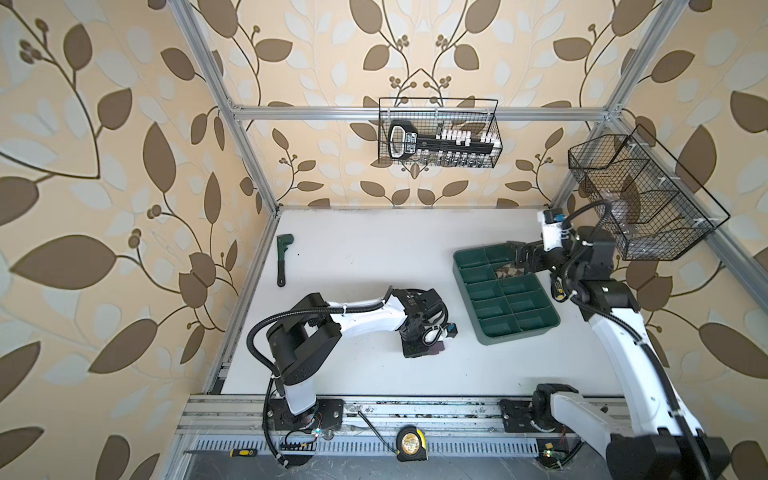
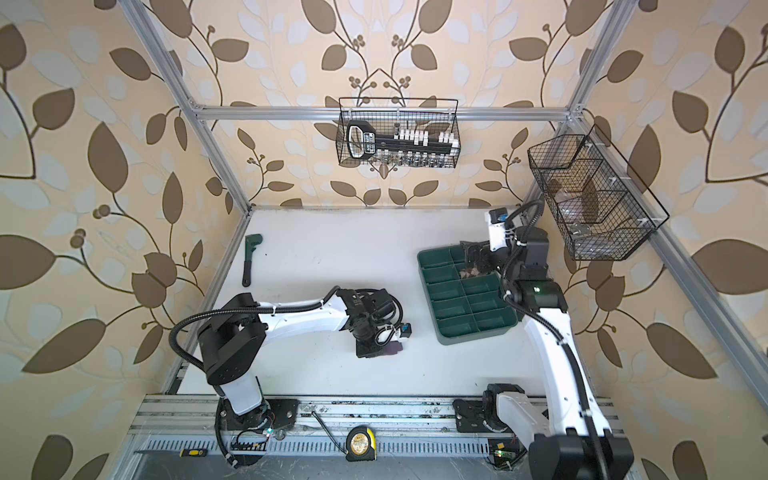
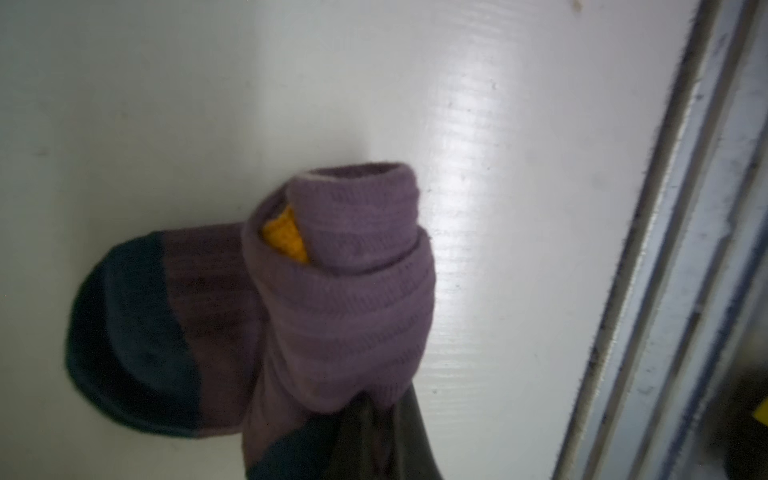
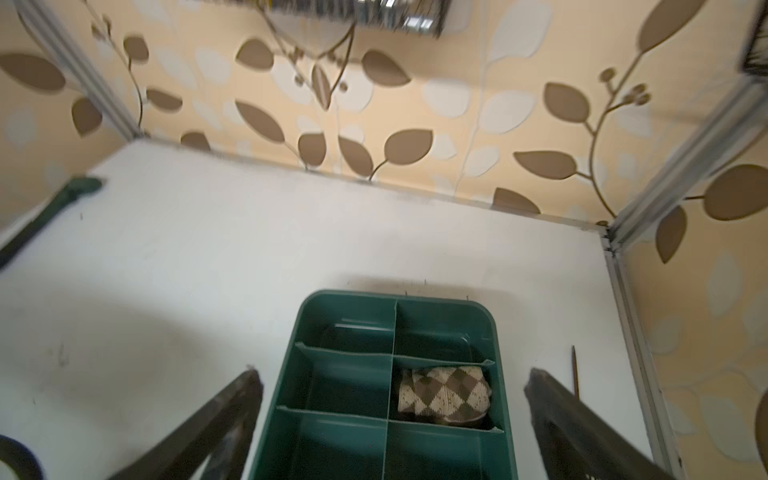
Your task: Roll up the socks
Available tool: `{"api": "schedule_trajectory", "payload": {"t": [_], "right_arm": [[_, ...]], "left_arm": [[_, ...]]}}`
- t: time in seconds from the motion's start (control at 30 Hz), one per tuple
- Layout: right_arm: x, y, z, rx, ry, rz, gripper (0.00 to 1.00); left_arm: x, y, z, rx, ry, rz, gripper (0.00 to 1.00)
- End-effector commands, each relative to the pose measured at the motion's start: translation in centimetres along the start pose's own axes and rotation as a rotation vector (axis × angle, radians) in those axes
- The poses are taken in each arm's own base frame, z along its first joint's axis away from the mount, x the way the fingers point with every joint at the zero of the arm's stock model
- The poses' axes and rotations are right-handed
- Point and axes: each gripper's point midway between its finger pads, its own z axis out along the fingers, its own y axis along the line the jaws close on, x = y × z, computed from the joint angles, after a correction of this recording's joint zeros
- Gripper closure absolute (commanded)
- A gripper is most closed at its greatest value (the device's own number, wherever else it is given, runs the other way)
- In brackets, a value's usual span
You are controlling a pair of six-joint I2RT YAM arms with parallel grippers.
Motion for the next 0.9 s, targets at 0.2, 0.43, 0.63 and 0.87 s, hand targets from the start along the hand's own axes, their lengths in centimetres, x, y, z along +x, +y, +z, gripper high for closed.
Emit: {"api": "schedule_trajectory", "payload": {"t": [0.2,0.43,0.63,0.87], "right_arm": [[5.4,17.2,-5.8,-0.572,-0.111,-0.419,0.05],[17.8,19.1,-7.9,-0.447,0.122,-1.21,0.1],[22.5,20.9,-8.0,-0.429,0.141,-1.391,0.22],[26.7,23.1,-6.2,-0.483,0.144,-1.404,0.25]], "left_arm": [[2.5,-1.2,0.6,0.385,0.081,-0.238,1.0],[2.5,0.1,1.4,0.378,0.097,-0.275,1.0],[2.5,0.6,1.7,0.373,0.104,-0.298,1.0],[2.6,0.8,1.7,0.37,0.105,-0.304,1.0]]}}
